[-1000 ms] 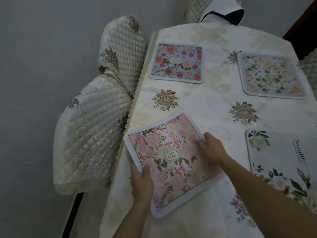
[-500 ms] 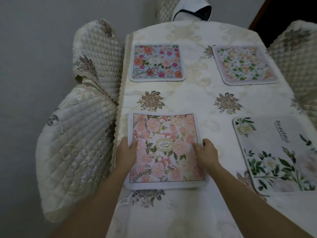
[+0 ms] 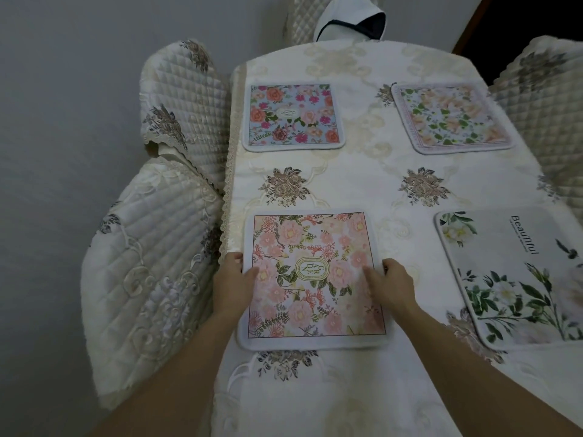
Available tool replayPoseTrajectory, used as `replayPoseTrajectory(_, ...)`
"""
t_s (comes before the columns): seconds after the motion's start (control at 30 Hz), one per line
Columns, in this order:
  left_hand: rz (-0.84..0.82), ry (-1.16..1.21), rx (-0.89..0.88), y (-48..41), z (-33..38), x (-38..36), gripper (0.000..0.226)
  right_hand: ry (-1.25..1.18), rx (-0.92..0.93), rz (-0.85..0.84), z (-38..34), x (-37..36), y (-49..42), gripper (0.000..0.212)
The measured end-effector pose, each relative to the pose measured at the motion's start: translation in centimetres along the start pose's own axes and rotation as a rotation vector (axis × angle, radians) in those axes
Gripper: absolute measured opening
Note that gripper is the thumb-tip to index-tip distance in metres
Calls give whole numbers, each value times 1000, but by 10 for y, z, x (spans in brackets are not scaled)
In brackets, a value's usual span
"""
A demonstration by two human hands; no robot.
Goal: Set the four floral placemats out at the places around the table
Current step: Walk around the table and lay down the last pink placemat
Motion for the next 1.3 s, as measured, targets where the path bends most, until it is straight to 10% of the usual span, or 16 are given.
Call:
replayPoseTrajectory(0.53,133,-332,-152,11,-6,3,42,248,71,93,-10,-1,10,50)
replayPoseTrajectory(0.67,203,-656,-380,22,24,-17,48,497,422,352,-59,-7,24,53)
replayPoseTrajectory(0.87,-36,-834,-602,8,25,-95,59,679,679,-50,-75,-110,10,59)
replayPoseTrajectory(1.3,-41,-929,-569,-8,1,-67,79,760,559,-12,-24,-50,-17,82)
Point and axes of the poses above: each hand's wrist, its own y-axis away from the middle knuckle, its own x-axis out of the back of the hand, z = x × y, the point moved 7 cm from there along -y, towards the middle knuckle, and after that the axes turned 5 degrees about -z, right-handed, at the moved point
